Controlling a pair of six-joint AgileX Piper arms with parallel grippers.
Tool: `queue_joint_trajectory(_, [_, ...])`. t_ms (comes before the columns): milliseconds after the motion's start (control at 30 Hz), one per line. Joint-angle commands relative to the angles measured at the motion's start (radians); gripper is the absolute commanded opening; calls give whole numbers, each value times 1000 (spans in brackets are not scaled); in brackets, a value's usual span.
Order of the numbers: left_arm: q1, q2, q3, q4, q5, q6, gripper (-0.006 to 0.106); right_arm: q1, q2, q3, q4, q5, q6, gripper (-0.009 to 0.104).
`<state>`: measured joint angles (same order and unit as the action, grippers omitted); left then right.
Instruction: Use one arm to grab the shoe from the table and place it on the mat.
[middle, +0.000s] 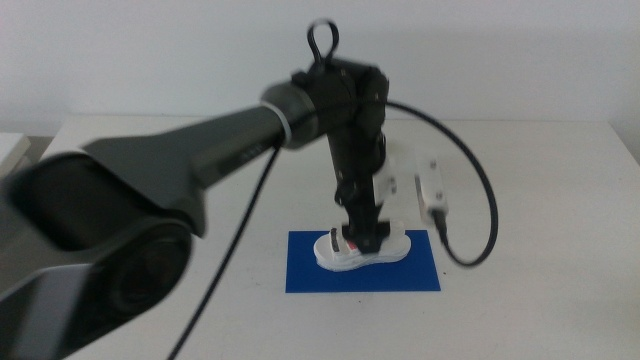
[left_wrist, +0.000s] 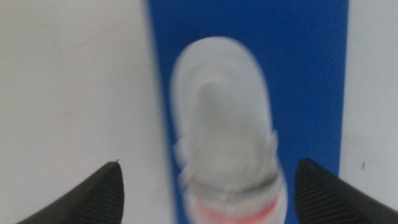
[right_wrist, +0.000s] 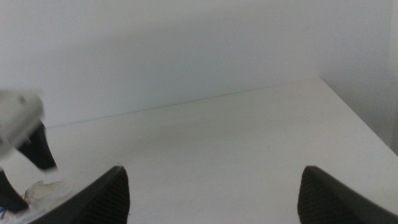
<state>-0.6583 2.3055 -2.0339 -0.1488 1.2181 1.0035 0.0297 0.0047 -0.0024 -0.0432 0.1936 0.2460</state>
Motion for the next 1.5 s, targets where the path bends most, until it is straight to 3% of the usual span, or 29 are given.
queue_joint_trajectory(0, [0,-95,-15,39,3,-61,94,0,-5,2,-6,-8,-11,79])
queue_joint_trajectory(100, [6,-236,-11,115,3,-121,94,0,-5,2,-6,-8,-11,79])
queue_joint_trajectory(167, [23,-323,-11,116,3,-187,94,0,-5,2,-6,-8,-11,79])
queue_joint_trajectory(367, [176,-584,73,-38,3,-549,94,0,-5,2,-6,-8,-11,79])
queue_joint_trajectory(533, [348,-839,349,-35,2,-696,94,0,-5,2,-6,-8,-11,79])
queue_joint_trajectory(767, [559,-1260,798,-36,-262,-841,94,0,-5,2,-6,-8,-11,79])
queue_joint_trajectory(967, [640,-1573,1128,-44,-590,-855,94,0,-5,2,-6,-8,-11,79])
queue_joint_trajectory(1333, [649,-1924,1665,23,-989,-914,94,0,-5,2,-6,-8,-11,79])
queue_joint_trajectory(1467, [649,-2061,1838,149,-1024,-1093,94,0,-5,2,-6,-8,-11,79])
